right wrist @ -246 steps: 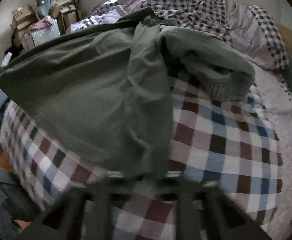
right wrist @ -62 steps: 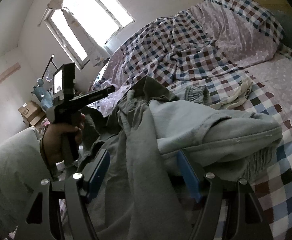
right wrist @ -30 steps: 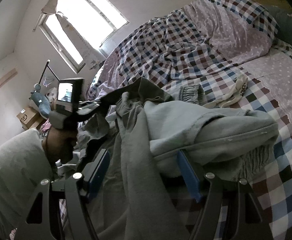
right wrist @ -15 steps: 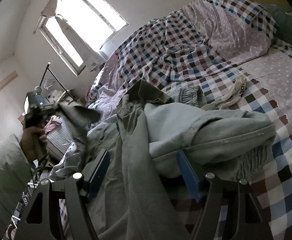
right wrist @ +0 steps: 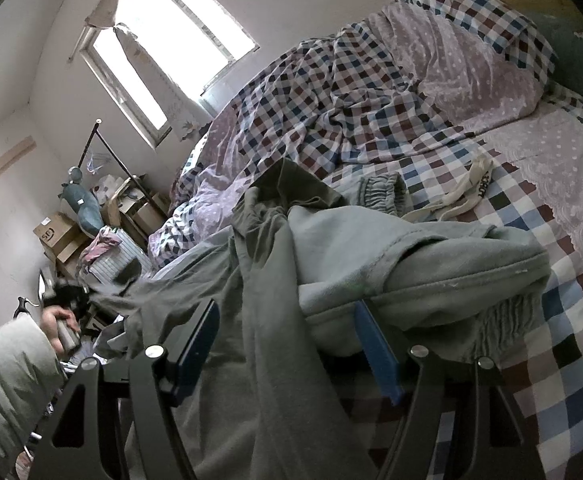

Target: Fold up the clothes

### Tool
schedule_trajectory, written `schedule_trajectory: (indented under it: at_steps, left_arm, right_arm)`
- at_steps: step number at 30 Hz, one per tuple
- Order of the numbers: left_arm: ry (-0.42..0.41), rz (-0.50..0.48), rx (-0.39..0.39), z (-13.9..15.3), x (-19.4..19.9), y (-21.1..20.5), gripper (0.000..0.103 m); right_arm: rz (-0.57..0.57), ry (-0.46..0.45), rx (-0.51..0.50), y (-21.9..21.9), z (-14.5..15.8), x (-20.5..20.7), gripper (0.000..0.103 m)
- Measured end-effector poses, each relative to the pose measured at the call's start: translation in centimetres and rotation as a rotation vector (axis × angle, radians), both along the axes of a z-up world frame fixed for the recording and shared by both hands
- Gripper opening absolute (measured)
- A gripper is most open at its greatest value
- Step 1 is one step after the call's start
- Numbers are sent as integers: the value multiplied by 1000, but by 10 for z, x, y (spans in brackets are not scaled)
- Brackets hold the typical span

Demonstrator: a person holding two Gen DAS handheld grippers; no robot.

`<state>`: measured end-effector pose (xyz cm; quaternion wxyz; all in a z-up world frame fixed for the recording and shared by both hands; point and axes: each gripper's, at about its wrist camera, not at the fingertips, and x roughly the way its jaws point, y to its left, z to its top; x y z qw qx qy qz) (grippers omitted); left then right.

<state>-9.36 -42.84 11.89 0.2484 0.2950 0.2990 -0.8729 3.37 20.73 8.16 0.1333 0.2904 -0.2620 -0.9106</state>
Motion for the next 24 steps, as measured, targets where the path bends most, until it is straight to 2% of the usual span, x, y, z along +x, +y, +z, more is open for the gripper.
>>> schedule_trajectory:
  at_steps: [4,6,8,11,12,14,15,17,20,22,24]
  left_arm:
    - [-53,29,42,-31,15,-5,4]
    - [-80,44,62,-46,23,-7,14]
    - [-95,56,76,-56,32,-8,40]
    - [-11,50,104,-43,55,-2,63]
    - [28,34,116,-36,64,3,65]
    - [91,-25,123,-23,79,19,72]
    - [123,-57,120,-17,85,29,73]
    - [209,-150,116,-3,102,62,79]
    - [297,-285,139,8,121,110,85]
    - [338,-382,184,12,131,144,85]
    - [345,-486,257,9,136,182,85]
  right_arm:
    - [5,-7,18,-2,-1,-1,74]
    - [5,-7,29,-3,-1,0,74]
    - [5,-7,34,-4,-1,0,74]
    - [5,-6,41,-5,-1,0,74]
    - [4,-4,48,-6,0,0,74]
    - [2,0,65,-7,0,1,74]
    - [0,2,75,-8,1,1,74]
    - [2,6,95,-10,2,2,74]
    - [0,12,136,-14,2,4,74]
    - [0,18,158,-16,3,5,74]
    - [-1,25,186,-18,4,6,74]
